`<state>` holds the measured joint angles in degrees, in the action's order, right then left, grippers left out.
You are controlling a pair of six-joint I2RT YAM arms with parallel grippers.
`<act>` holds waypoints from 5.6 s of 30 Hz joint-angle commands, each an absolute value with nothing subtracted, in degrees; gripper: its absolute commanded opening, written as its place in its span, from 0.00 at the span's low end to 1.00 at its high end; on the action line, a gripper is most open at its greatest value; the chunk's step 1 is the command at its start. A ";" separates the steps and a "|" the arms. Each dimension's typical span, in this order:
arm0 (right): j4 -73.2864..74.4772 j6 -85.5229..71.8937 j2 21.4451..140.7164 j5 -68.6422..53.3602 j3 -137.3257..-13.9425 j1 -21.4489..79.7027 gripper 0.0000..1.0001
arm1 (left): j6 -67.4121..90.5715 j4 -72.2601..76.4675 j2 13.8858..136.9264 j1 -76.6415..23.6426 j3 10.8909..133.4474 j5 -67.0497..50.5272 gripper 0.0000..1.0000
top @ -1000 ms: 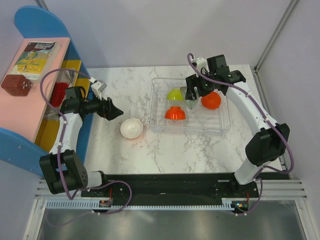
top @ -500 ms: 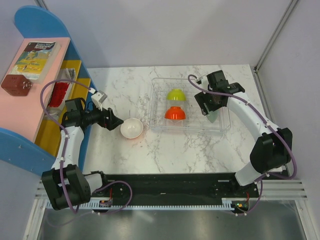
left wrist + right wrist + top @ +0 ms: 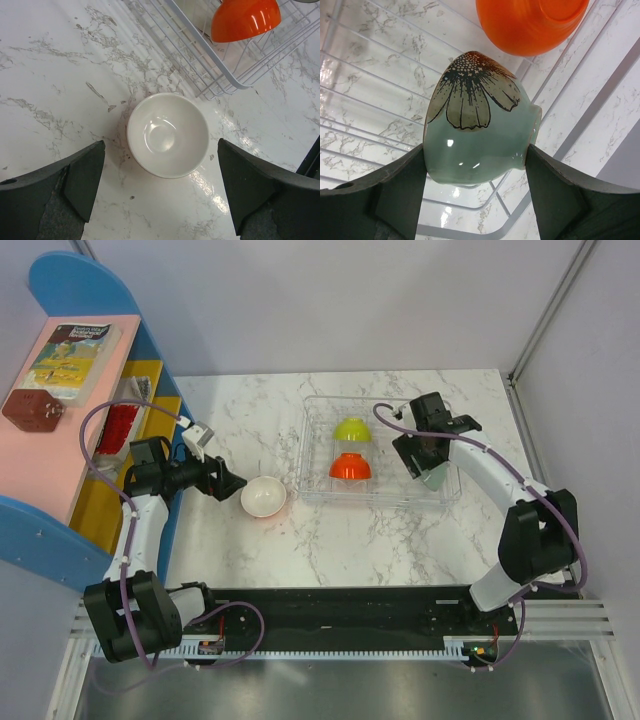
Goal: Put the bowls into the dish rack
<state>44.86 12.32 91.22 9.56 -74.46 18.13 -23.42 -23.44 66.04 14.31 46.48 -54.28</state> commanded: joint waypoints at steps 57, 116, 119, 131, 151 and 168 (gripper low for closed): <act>43.68 15.64 102.83 14.33 -70.23 27.60 0.78 | -24.79 -21.36 64.86 14.77 45.18 -56.78 1.00; 41.49 16.61 81.30 -7.29 -77.35 24.17 0.98 | -26.90 -18.02 86.75 2.20 47.11 -31.99 0.64; 41.22 16.61 81.56 -8.52 -76.82 24.08 0.98 | -26.89 -18.02 87.18 1.58 47.20 -31.12 0.40; 40.08 14.24 84.29 -15.01 -76.20 24.08 0.98 | -28.12 -19.59 84.03 0.70 47.98 -33.56 0.02; 41.66 5.89 94.30 -73.01 -84.19 18.81 0.98 | -29.09 -31.64 78.13 -20.82 73.47 -44.22 0.02; 41.22 7.47 100.99 -78.31 -82.35 18.28 0.98 | -30.67 -32.96 84.46 -31.28 80.24 -36.39 0.02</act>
